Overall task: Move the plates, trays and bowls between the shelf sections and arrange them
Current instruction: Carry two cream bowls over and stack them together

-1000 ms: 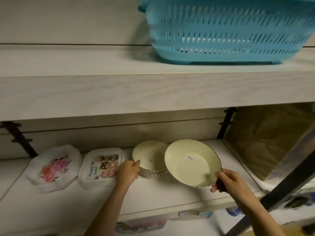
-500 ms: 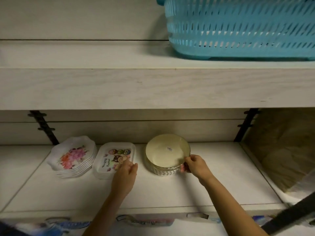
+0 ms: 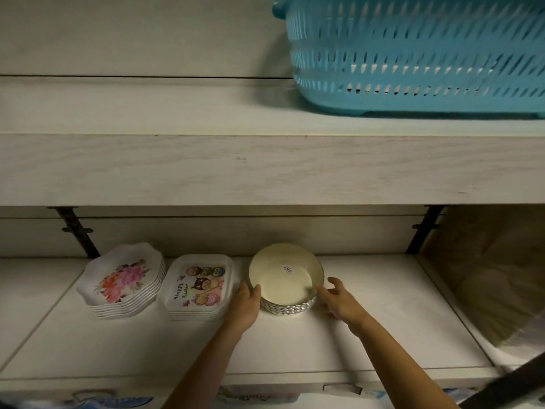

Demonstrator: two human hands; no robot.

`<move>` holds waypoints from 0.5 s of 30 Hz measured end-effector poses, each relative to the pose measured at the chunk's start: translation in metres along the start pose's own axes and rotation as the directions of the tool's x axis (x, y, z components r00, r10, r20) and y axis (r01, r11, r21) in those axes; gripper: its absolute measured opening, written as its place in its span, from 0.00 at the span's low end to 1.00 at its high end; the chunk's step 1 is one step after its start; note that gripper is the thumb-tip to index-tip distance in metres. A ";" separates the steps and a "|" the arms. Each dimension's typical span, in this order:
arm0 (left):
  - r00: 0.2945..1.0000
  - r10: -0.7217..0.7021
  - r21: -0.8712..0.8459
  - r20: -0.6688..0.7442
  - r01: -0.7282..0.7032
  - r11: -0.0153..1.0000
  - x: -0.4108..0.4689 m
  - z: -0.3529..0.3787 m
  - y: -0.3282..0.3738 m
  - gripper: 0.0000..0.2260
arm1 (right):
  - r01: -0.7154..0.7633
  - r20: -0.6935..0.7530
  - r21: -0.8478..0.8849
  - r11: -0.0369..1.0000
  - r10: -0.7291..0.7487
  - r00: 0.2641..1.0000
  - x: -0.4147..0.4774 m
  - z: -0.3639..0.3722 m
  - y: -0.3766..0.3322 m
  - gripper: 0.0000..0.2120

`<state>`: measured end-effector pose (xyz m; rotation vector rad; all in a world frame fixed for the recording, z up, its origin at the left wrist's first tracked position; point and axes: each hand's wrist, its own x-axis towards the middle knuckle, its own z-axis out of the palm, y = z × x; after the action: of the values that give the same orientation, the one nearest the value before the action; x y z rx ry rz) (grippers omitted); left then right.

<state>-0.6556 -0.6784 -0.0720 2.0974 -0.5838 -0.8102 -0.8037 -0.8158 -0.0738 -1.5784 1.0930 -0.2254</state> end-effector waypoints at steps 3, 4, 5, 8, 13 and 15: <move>0.999 -0.036 -0.076 -0.012 0.035 0.996 0.011 0.007 -0.005 0.17 | -0.033 0.099 0.184 0.982 0.015 0.995 0.001 0.004 0.002 0.23; 0.999 -0.044 -0.094 -0.019 0.042 0.995 0.015 0.008 -0.007 0.16 | -0.037 0.104 0.216 0.976 0.015 0.994 0.002 0.005 0.001 0.21; 0.998 -0.050 -0.103 -0.024 0.048 0.994 0.017 0.009 -0.007 0.16 | -0.036 0.096 0.226 0.973 0.014 0.995 0.004 0.005 0.000 0.20; 0.998 -0.054 -0.089 -0.018 0.052 0.995 0.019 0.009 -0.009 0.14 | -0.039 0.070 0.202 0.979 0.025 0.997 0.007 0.004 0.002 0.19; 1.000 0.011 -0.060 -0.013 -0.012 0.998 0.005 -0.003 0.001 0.14 | 0.047 -0.087 -0.076 0.996 -0.053 0.995 0.005 0.004 0.003 0.27; 0.991 0.103 0.000 -0.090 -0.103 0.995 0.000 -0.013 0.002 0.13 | 0.140 -0.210 -0.224 0.964 -0.188 0.960 -0.002 0.006 -0.008 0.27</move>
<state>-0.6466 -0.6722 -0.0643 2.0697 -0.6348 -0.6544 -0.7969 -0.8109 -0.0687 -1.8691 1.1925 -0.4267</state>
